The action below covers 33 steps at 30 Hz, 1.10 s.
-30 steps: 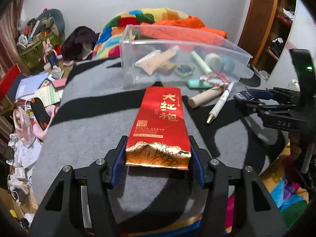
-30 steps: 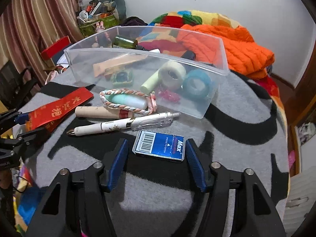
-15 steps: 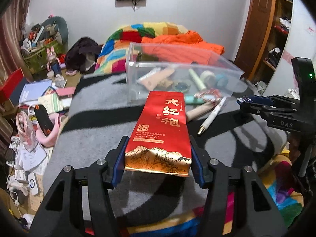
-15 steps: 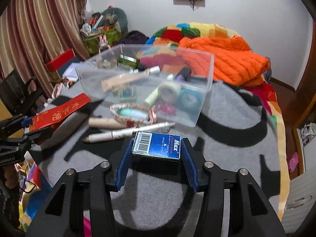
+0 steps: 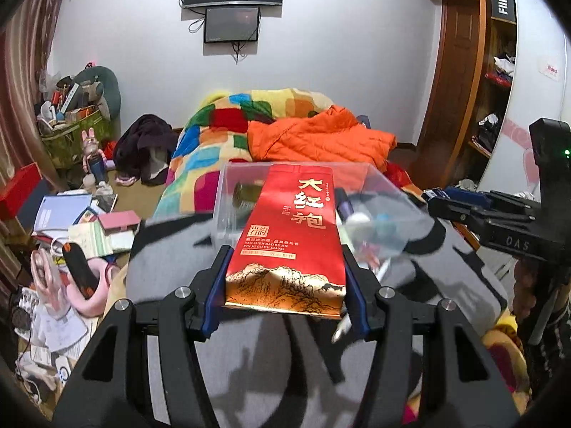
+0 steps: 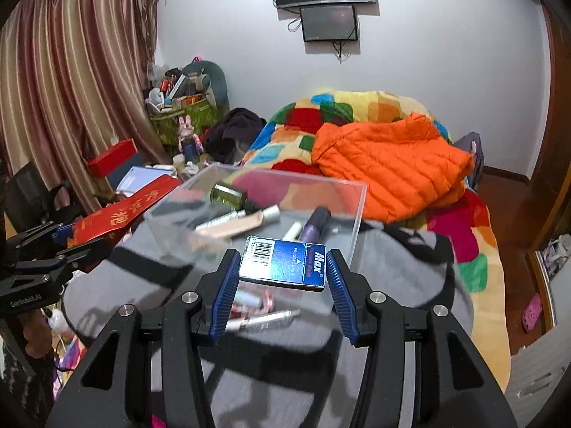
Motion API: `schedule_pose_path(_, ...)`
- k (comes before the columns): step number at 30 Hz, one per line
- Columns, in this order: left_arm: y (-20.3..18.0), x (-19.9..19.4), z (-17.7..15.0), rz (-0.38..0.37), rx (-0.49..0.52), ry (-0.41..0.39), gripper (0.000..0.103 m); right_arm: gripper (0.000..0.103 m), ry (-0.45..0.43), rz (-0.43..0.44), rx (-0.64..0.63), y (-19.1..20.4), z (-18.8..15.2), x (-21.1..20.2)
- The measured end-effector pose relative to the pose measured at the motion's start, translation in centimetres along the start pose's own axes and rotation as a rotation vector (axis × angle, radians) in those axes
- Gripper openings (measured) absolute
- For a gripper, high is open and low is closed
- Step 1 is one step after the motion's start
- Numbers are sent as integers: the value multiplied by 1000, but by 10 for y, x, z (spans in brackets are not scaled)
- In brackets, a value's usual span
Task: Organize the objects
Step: 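Carry the tea bag and card box over the clear box and open both tools, then grasp the beige cylindrical tube with the left tool while the right tool grasps the white pen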
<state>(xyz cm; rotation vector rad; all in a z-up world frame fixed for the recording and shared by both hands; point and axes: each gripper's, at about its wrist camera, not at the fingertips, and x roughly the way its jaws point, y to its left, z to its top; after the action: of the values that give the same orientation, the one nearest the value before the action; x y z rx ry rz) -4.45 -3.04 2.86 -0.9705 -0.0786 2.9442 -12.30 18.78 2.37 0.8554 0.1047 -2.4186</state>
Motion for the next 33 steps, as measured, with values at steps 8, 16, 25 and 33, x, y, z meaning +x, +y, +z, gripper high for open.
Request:
schedule_pose_path(8, -8, 46, 32, -3, 37, 61, 56, 46, 43, 3, 23, -10, 22, 39)
schedule_pose_path(16, -5, 104, 48, -52, 9, 197, 56, 46, 136, -13, -13, -5, 21, 86)
schedule_pose_path(25, -3, 126, 50, -53, -19, 239, 56, 46, 186, -36, -40, -1, 18, 112)
schedule_pose_path(33, -9, 120, 48, -38, 15, 227, 58, 51, 187, -24, -25, 0, 20, 111)
